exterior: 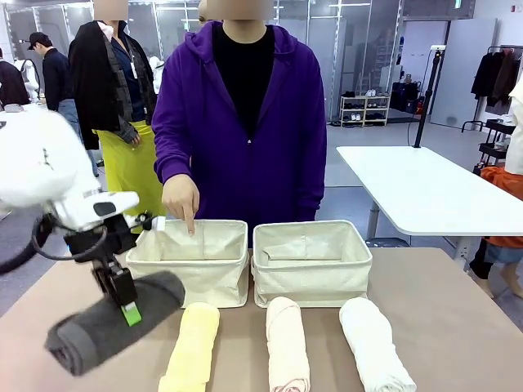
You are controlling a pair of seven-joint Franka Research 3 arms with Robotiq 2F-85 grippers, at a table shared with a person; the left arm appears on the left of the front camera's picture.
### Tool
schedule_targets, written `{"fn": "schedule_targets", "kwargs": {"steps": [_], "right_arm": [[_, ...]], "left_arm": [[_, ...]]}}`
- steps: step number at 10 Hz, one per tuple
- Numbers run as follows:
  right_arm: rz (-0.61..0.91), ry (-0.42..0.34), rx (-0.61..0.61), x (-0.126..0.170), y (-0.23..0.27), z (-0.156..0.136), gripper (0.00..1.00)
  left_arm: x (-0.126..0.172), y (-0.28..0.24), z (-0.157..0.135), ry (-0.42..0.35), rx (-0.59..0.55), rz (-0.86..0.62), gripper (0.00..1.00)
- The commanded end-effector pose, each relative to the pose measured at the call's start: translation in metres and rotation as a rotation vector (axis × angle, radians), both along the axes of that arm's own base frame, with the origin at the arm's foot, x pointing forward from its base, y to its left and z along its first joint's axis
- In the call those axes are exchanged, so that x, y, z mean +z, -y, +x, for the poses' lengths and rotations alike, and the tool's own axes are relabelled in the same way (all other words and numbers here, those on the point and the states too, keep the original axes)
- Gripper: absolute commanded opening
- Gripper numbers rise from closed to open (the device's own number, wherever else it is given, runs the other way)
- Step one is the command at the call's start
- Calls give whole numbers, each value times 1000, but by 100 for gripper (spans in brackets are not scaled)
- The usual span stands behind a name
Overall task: Divide the towels into two baskets.
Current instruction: Pick up one hotel-folded towel and place it in the Fabric basket indicated by the person.
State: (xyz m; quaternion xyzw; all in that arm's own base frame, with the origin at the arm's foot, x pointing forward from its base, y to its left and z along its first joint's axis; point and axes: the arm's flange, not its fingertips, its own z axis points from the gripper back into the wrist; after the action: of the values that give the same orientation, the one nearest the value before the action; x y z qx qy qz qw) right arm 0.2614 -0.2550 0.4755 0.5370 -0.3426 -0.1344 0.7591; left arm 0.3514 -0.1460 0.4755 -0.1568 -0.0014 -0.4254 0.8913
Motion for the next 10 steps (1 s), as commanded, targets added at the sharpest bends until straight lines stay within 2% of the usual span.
{"fn": "schedule_targets", "kwargs": {"steps": [1, 2, 4, 5, 6, 7, 9, 10], "right_arm": [[-5, 12, 4, 1, -1, -3, 100], [-5, 12, 4, 1, -1, -3, 100], [-5, 12, 4, 1, -1, -3, 100], [-5, 12, 4, 1, -1, -3, 100], [-5, 12, 4, 1, -1, -3, 100], [-5, 12, 4, 1, -1, -3, 100], [-5, 12, 4, 1, -1, -3, 100], [-5, 12, 4, 1, -1, -3, 100]], "left_arm": [[39, 12, 15, 328, -125, 124, 38], [54, 26, 23, 447, -269, 171, 38], [76, 47, 54, 599, -497, 220, 38], [80, 55, 71, 619, -557, 247, 38], [83, 61, 75, 547, -613, 173, 38], [85, 60, 47, 564, -510, 280, 38], [85, 60, 47, 564, -510, 280, 38], [78, 66, 67, 570, -560, 260, 38]]}}
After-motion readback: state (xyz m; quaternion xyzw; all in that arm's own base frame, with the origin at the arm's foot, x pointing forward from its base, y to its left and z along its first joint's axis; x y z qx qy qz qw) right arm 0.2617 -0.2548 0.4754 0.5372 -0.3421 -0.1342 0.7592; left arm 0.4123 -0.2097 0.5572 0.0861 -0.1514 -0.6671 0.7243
